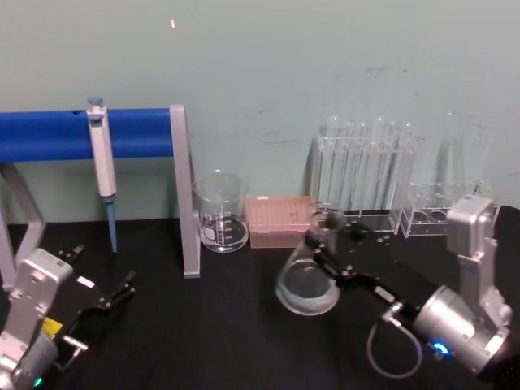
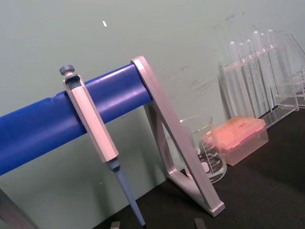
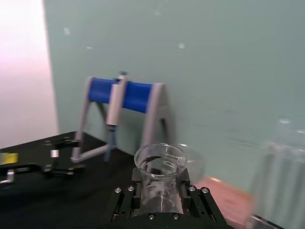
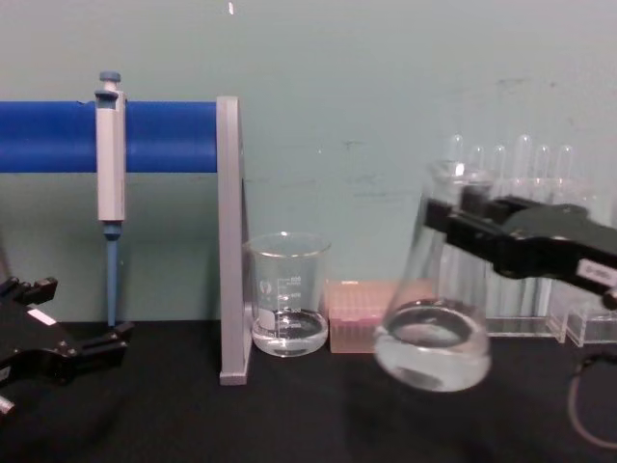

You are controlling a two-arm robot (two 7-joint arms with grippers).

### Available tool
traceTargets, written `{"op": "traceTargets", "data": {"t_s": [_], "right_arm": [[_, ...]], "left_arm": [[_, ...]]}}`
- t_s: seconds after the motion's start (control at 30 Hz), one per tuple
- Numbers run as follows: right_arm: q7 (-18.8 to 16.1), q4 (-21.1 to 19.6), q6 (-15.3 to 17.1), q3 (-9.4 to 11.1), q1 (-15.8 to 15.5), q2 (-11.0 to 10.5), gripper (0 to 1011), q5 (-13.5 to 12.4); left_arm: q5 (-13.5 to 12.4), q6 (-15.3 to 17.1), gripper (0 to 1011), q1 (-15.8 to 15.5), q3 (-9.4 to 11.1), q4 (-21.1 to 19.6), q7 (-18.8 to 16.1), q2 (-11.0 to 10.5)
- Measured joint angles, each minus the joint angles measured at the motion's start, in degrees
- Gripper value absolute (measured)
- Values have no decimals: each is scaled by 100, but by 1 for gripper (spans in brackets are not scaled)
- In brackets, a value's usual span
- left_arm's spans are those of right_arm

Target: Grasp the erlenmeyer flask with one hand, shake it three times, then place it back.

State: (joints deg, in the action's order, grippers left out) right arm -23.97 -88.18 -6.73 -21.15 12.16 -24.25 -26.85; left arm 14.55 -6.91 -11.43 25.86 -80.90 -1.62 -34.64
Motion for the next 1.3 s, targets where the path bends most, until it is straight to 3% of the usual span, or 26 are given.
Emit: {"op": "traceTargets", "data": {"t_s": [0.43,0.77,1.1,1.3], "right_arm": [[545,-196,68,667,-411,-133,456,198],[677,-231,97,1017,-579,-132,456,294],[483,-152,122,1073,-534,-11,456,334],[197,-62,139,909,-393,104,456,334]], "left_arm": [[0,0,1001,0,0,0,0,0],[0,0,1001,0,0,0,0,0],[0,0,1001,0,0,0,0,0],[0,0,1001,0,0,0,0,0]]}}
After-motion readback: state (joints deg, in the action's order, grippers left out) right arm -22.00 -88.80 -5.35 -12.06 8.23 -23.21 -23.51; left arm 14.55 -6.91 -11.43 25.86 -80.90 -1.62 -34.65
